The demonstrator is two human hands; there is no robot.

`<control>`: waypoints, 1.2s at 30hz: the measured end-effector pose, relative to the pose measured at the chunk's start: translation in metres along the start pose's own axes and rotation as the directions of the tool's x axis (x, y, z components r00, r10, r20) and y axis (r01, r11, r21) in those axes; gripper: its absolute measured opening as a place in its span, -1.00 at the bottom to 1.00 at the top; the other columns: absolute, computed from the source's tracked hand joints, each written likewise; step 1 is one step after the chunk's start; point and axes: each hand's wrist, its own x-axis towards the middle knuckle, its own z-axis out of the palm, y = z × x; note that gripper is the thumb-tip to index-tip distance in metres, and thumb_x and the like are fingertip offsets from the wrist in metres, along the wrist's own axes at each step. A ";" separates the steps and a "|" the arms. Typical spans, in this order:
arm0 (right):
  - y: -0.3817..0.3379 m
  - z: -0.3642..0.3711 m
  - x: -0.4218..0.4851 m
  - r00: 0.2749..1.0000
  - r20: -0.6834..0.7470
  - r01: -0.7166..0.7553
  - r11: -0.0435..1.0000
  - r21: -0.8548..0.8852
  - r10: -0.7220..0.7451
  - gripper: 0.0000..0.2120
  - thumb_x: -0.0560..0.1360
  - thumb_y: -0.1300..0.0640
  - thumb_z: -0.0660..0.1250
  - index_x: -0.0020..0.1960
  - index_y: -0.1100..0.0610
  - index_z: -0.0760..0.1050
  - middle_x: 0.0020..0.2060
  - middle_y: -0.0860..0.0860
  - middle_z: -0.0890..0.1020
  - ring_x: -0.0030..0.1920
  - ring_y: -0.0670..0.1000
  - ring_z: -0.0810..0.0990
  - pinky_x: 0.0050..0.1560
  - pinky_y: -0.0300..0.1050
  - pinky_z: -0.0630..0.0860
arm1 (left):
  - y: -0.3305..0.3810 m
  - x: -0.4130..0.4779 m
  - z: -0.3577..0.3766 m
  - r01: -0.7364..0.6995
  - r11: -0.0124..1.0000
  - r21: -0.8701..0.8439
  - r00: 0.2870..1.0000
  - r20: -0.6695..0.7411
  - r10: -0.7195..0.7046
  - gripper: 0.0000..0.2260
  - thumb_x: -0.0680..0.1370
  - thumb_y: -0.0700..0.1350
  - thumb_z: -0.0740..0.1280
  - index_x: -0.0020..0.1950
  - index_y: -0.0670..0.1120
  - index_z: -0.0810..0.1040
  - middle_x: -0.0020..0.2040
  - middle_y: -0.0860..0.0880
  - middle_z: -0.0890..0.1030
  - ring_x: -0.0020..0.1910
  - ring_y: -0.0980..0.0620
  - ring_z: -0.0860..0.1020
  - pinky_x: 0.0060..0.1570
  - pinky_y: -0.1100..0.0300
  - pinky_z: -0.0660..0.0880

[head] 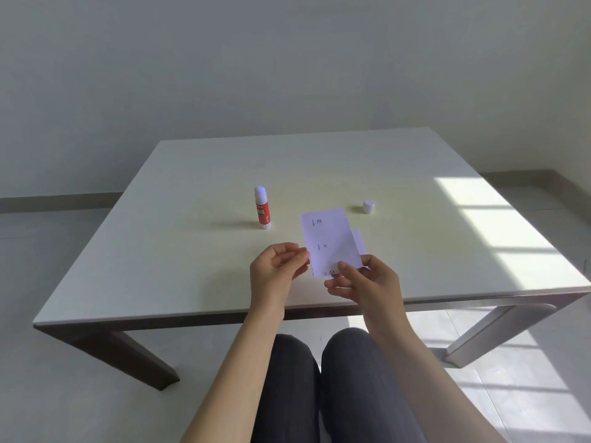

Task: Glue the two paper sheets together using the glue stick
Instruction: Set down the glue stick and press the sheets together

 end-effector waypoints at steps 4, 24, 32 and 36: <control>-0.008 -0.016 0.010 0.997 -0.072 0.036 0.997 -0.074 -0.041 -0.85 0.46 0.28 0.39 0.00 0.23 0.50 -0.43 0.10 0.66 -0.47 0.06 0.62 -0.33 -0.16 0.61 | 0.001 0.010 0.013 -0.035 0.988 0.152 0.998 0.058 0.027 -0.82 0.40 -0.27 0.45 -0.10 -0.03 0.57 -0.31 0.03 0.71 -0.32 0.13 0.66 -0.26 0.28 0.58; 0.006 -0.043 0.055 0.969 -0.121 0.018 0.546 -0.838 -0.217 -0.83 0.41 0.08 0.38 -0.32 0.08 0.46 -0.18 0.06 0.63 -0.06 0.10 0.45 0.00 -0.05 0.34 | -0.015 0.044 0.032 -0.030 0.824 0.566 0.998 0.055 -0.001 -0.70 0.33 -0.20 0.45 0.03 0.00 0.58 -0.29 0.05 0.70 -0.14 0.02 0.67 0.00 0.05 0.59; 0.009 -0.046 0.056 0.967 -0.109 0.031 0.533 -0.845 -0.229 -0.84 0.41 0.11 0.39 -0.30 0.14 0.52 -0.18 0.08 0.61 -0.07 0.10 0.42 -0.06 -0.08 0.29 | -0.017 0.042 0.032 -0.042 0.816 0.576 0.998 0.054 0.013 -0.69 0.34 -0.20 0.45 0.07 -0.03 0.59 -0.29 0.05 0.69 -0.19 0.06 0.65 -0.04 0.13 0.55; 0.011 -0.046 0.057 0.966 -0.102 0.037 0.514 -0.857 -0.239 -0.84 0.42 0.11 0.38 -0.29 0.14 0.51 -0.18 0.08 0.60 -0.10 0.06 0.37 -0.09 -0.11 0.23 | -0.018 0.039 0.033 -0.065 0.797 0.601 0.998 0.060 0.036 -0.68 0.35 -0.21 0.45 0.10 -0.06 0.60 -0.24 -0.04 0.71 -0.21 0.04 0.62 -0.04 0.13 0.55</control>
